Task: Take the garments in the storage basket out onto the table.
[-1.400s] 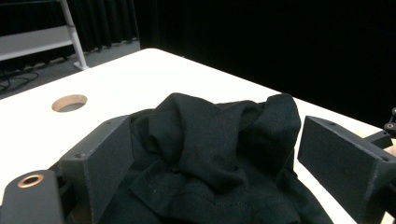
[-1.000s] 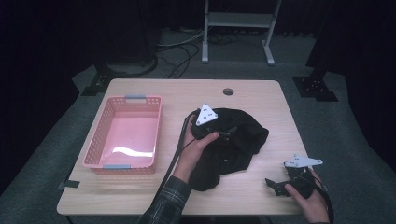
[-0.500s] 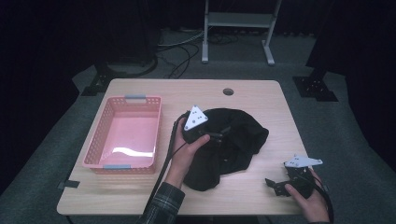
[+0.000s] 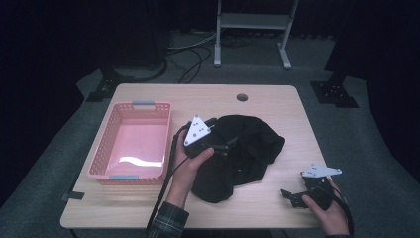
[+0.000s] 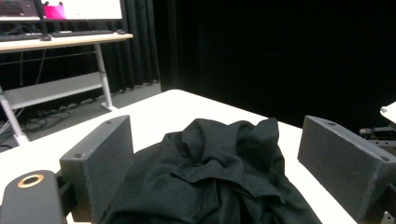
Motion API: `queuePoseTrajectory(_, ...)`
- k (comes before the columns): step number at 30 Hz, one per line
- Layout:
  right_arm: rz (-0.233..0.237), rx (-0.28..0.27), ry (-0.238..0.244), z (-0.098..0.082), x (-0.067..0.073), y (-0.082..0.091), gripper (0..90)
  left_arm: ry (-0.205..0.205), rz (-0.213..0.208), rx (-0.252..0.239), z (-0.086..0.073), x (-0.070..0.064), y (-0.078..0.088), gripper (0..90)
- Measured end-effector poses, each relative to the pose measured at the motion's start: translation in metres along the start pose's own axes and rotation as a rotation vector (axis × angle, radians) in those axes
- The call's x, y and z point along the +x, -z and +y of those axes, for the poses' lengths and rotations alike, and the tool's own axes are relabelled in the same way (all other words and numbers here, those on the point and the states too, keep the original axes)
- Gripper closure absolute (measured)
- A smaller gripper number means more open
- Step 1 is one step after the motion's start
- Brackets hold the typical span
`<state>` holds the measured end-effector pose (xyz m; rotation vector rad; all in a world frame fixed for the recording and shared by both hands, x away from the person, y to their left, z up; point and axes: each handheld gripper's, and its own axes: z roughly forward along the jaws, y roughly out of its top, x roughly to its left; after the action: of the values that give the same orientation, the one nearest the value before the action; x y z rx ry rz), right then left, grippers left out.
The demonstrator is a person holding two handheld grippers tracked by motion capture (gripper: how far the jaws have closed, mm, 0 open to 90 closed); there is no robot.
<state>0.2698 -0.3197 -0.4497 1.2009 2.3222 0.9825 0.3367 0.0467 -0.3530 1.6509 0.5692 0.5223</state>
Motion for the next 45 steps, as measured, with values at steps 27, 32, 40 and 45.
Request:
queuePoseTrajectory(27,0.001,0.001,0.0,0.0,0.0,0.0,0.0,0.014,0.032,-0.037,-0.022,-0.007,0.044,10.0)
queuePoseTrajectory(32,0.001,0.0,0.001,0.0,0.0,0.0,0.0,0.016,0.028,-0.041,-0.029,-0.012,0.051,10.0)
queuePoseTrajectory(40,0.001,0.001,0.002,0.0,0.0,0.0,0.0,0.028,0.035,-0.055,-0.043,-0.017,0.055,10.0)
queuePoseTrajectory(45,0.001,0.0,0.002,0.0,0.0,0.0,0.0,0.029,0.031,-0.067,-0.048,-0.021,0.057,10.0)
